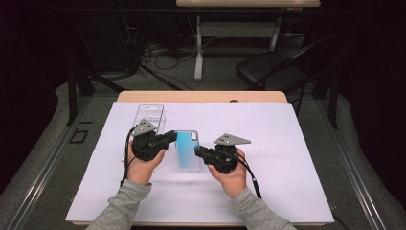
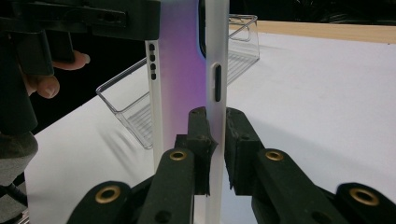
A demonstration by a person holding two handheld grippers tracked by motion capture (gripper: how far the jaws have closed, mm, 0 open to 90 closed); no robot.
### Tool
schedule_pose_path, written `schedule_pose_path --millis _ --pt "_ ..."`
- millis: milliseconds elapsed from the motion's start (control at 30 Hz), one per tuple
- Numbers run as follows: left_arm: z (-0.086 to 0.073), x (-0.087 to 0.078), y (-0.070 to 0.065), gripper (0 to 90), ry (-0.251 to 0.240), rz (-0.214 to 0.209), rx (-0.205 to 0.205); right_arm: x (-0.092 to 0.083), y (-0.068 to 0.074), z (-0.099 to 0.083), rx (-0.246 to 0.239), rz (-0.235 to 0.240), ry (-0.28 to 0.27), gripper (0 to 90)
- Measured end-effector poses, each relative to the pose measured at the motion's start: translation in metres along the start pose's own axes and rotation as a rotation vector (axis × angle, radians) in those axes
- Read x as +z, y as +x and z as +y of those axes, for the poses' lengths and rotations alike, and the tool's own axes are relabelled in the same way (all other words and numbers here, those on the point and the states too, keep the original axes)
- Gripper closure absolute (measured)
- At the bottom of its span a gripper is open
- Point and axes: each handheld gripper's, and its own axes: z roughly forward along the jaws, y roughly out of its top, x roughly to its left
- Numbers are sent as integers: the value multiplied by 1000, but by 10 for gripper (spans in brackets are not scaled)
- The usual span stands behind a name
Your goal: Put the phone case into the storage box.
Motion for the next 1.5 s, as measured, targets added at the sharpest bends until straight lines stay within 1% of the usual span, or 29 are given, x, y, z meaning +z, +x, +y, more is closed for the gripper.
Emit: schedule_pose_path --millis 267,667,933,1133,1300,1500 --pt "0 0 1 838 0 0 -2 0 -1 0 8 2 -1 784" --pt "-1 1 4 839 1 10 -3 1 -1 0 11 13 -10 698" --pt "-3 2 7 839 1 39 4 1 0 1 14 27 -13 643" --pt "-3 1 10 839 -3 58 0 1 0 1 15 28 -17 616" --pt "-3 0 14 839 -16 71 -2 0 -1 2 9 20 -9 594" --pt "-2 -4 17 839 -30 88 -1 -1 -3 3 -14 -2 -23 583"
